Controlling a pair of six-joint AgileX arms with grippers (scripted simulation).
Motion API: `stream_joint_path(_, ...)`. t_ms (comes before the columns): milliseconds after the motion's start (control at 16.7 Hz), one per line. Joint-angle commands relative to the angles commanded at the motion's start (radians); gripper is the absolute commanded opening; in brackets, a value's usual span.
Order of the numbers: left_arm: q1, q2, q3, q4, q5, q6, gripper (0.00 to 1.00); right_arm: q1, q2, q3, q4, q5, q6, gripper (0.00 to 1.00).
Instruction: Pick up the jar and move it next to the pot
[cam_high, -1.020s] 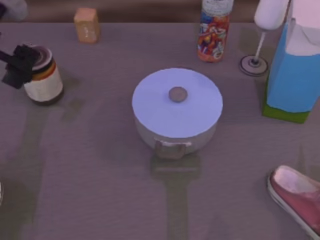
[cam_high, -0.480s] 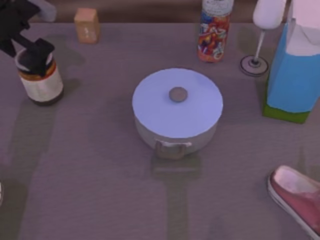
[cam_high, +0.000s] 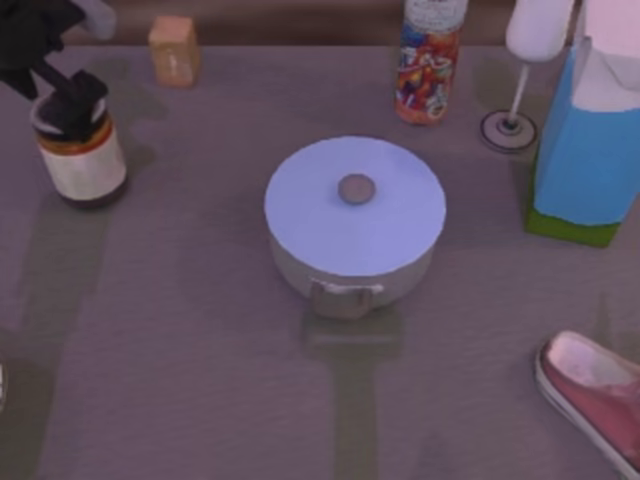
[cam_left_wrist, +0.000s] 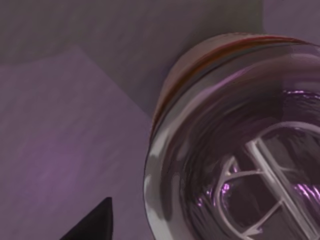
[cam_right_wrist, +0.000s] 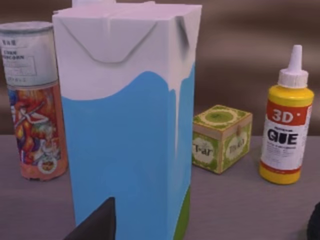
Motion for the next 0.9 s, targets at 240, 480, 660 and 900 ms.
stream_joint_path(240, 0.000, 0.000, 0.000, 0.000, 0.000, 0.000, 1.00, 0.000, 0.000, 0.000, 0.000, 0.000, 0.000, 1.00)
stream_joint_path(480, -0.004, -0.006, -0.035, 0.030, 0.000, -0.003, 1.00, 0.000, 0.000, 0.000, 0.000, 0.000, 0.000, 1.00)
stream_joint_path(660, -0.004, -0.011, -0.117, 0.106, 0.000, -0.005, 1.00, 0.000, 0.000, 0.000, 0.000, 0.000, 0.000, 1.00)
stream_joint_path(900, -0.006, -0.017, -0.217, 0.201, -0.001, -0.006, 1.00, 0.000, 0.000, 0.000, 0.000, 0.000, 0.000, 1.00)
